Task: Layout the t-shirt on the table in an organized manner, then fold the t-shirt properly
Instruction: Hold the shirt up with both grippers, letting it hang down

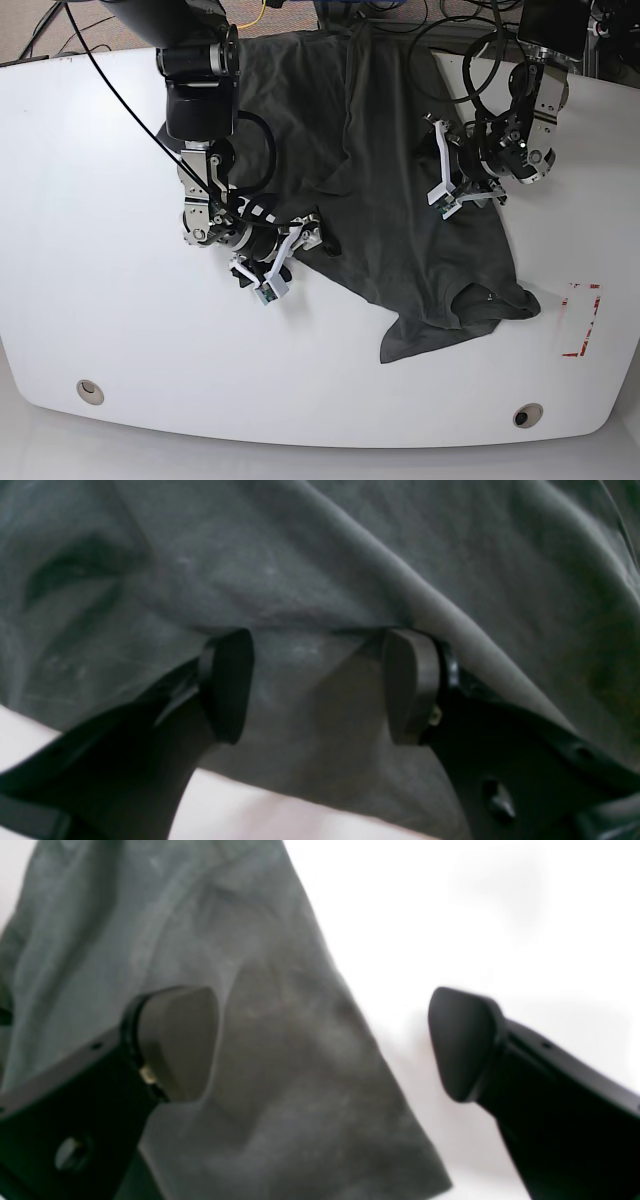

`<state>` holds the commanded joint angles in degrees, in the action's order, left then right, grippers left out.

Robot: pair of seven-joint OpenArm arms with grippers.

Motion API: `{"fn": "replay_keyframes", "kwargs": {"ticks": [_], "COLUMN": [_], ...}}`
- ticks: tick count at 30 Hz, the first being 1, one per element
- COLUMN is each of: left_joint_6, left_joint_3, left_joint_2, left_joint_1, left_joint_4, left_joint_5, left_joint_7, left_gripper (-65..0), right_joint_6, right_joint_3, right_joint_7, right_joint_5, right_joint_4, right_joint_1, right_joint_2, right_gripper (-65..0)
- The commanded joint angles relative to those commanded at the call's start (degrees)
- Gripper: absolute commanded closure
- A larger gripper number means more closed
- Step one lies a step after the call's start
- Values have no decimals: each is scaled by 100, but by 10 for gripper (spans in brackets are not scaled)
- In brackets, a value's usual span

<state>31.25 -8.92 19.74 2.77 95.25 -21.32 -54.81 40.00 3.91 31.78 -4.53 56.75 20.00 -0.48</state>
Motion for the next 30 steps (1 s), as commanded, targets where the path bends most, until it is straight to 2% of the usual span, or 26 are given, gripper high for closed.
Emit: {"fn": "replay_keyframes", "kwargs": {"ticks": [3,4,7,9,17,22,25,26,27,29,30], "left_joint_6": [0,9,9,9,9,9,9,9,9,9,9], "left_joint_3": [123,202,325,369,396,404,404,404,404,404,404], "left_joint_2": [-88,-105,-132,-132,-132,-123,-123,-123,-123,-123,-123], "left_joint_1": [0,0,0,-9,-123,-167,-211,-211,-220,-229,-229], "left_joint_4": [9,18,97,176,308,316,316,316,316,316,316], "left_joint_5": [0,0,0,0,0,0,0,0,0,0,0], "left_joint_7": [0,0,0,0,0,0,0,0,0,0,0], "left_gripper": [-386,-386,-386,-386,-386,-386,-386,-386,-386,-386,-386], "right_joint_6": [0,0,0,0,0,0,0,0,0,0,0], "right_joint_3": [0,0,-9,-9,-9,-9,-9,-9,-18,-18,-18], "right_joint_7": [18,18,26,62,404,422,422,422,422,422,431], "right_joint_5": [0,0,0,44,18,35,35,44,44,44,44], "right_joint_4": [0,0,53,149,431,431,431,431,431,431,431], "right_joint_1": [-9,-26,-114,-167,-369,-378,-378,-378,-369,-325,-325], "right_joint_2": [-9,-53,-141,-176,-237,-237,-237,-237,-237,-229,-220], "right_gripper": [-425,-366,-284,-281,-371,-350,-271,-206,-184,-68,-43]}}
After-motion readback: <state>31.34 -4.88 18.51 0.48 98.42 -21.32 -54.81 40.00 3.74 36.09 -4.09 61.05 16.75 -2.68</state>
